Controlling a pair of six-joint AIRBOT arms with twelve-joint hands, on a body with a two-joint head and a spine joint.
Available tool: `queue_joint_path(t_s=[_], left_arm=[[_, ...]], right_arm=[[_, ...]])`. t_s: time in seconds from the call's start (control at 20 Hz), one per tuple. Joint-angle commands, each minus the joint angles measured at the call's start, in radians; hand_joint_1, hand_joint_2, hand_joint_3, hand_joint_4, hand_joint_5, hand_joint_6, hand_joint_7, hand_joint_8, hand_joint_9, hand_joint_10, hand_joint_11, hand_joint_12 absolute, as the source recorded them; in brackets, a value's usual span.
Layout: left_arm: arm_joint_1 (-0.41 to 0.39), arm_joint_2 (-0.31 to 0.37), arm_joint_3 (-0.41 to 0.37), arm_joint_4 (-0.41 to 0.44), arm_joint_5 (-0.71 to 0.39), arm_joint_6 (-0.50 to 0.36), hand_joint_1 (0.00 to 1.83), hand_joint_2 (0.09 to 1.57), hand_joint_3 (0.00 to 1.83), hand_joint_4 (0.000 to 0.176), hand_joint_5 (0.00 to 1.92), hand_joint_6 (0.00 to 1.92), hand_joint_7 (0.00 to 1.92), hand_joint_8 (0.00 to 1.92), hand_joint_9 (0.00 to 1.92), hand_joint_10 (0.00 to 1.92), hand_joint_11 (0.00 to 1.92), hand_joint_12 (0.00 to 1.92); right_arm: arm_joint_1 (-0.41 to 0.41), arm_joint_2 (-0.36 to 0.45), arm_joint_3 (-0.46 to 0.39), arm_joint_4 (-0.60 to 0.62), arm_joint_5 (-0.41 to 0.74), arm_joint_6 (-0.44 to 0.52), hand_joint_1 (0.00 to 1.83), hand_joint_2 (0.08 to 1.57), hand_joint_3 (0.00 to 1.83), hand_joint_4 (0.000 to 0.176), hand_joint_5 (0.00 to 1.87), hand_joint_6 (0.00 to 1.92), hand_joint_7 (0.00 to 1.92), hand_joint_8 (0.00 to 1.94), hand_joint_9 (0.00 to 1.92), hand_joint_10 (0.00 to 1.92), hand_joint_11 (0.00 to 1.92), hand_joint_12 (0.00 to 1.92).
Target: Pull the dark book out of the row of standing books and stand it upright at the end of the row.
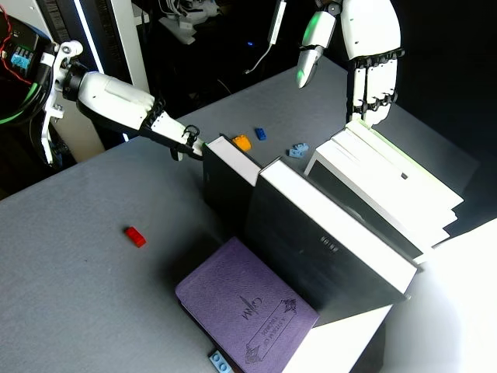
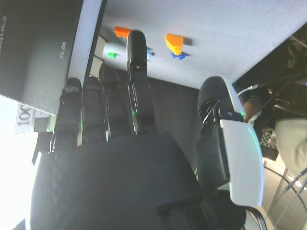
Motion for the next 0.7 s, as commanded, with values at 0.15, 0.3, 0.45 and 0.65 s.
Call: queue_joint_path(t_s=[0.15,0.3,0.45,0.65], left_arm=[[-0.009,0.007,0.002,0.029,-0.076,-0.001,0.00,1.14,0.00,0.045,0.24,0.00,0.24,0.01,0.25,0.01,0.30,0.11],[-0.009,0.007,0.002,0.029,-0.076,-0.001,0.00,1.14,0.00,0.040,0.24,0.00,0.23,0.00,0.24,0.00,0.29,0.10],[-0.009,0.007,0.002,0.029,-0.076,-0.001,0.00,1.14,0.00,0.045,0.25,0.01,0.25,0.01,0.26,0.01,0.32,0.11],[-0.009,0.007,0.003,0.030,-0.077,-0.001,0.00,1.13,0.00,0.043,0.29,0.01,0.31,0.01,0.33,0.01,0.39,0.12]], right_arm=[[0.033,0.029,-0.064,-0.053,0.101,-0.006,0.00,1.21,0.00,0.000,0.52,0.54,0.12,0.00,0.00,0.00,0.00,0.00],[0.107,0.086,-0.131,-0.053,0.083,-0.005,0.00,1.21,0.00,0.000,0.53,0.54,0.14,0.01,0.00,0.00,0.00,0.00],[0.196,0.142,-0.163,-0.052,0.065,0.007,0.00,1.21,0.00,0.000,0.51,0.53,0.14,0.01,0.00,0.00,0.00,0.00],[0.303,0.252,-0.174,-0.049,0.004,0.071,0.01,1.22,0.00,0.000,0.44,0.51,0.27,0.06,0.08,0.04,0.00,0.00]])
